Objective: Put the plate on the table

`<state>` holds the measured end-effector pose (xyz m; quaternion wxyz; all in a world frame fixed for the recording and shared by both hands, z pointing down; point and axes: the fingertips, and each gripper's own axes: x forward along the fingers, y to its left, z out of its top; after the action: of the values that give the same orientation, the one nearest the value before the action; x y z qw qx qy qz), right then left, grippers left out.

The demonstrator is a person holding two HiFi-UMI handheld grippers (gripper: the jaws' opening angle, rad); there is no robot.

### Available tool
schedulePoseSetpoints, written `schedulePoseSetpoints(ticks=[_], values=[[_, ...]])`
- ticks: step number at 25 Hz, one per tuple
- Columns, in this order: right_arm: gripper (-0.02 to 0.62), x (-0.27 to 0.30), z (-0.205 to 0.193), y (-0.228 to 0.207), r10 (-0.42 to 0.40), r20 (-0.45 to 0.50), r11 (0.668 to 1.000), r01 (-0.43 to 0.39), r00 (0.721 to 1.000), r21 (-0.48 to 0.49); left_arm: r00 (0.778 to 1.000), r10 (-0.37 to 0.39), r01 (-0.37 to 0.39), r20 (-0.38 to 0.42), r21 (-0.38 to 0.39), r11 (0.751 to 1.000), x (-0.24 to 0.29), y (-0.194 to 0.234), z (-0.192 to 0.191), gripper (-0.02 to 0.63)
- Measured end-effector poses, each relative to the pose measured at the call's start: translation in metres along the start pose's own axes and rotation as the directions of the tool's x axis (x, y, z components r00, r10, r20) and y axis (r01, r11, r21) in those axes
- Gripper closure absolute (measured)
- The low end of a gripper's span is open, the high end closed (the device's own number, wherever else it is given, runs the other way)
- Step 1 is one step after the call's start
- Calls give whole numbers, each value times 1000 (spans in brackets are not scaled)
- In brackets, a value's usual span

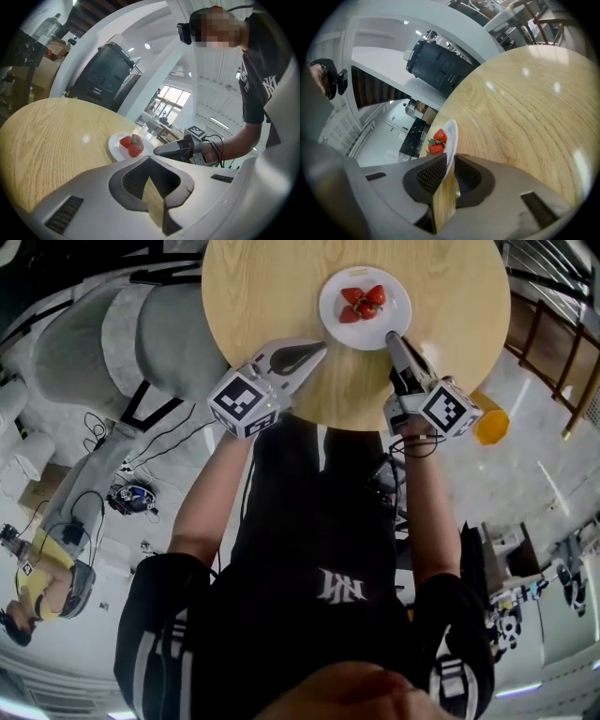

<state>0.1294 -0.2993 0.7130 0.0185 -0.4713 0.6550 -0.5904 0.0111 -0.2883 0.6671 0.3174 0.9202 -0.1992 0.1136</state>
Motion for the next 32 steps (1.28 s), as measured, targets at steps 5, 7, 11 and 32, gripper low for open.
schedulePoseSetpoints(ticks=[5, 7, 11, 32], values=[[532, 2, 3, 3, -26, 10, 996, 27, 1000, -83, 1000, -1, 1, -1, 2, 1000, 2, 1, -2, 598], [526, 3, 2, 4, -33, 8, 995, 34, 999, -98, 1000, -2, 2, 0, 6, 1000, 2, 1, -2, 598], [511, 4, 1, 4, -65, 14, 987, 67, 998, -145, 1000, -4, 4, 10, 19, 1000, 2, -1, 2, 598], [460, 5, 2, -5, -254, 51, 883, 253, 966, -395, 999, -27, 26, 29, 39, 999, 3, -10, 11, 598]])
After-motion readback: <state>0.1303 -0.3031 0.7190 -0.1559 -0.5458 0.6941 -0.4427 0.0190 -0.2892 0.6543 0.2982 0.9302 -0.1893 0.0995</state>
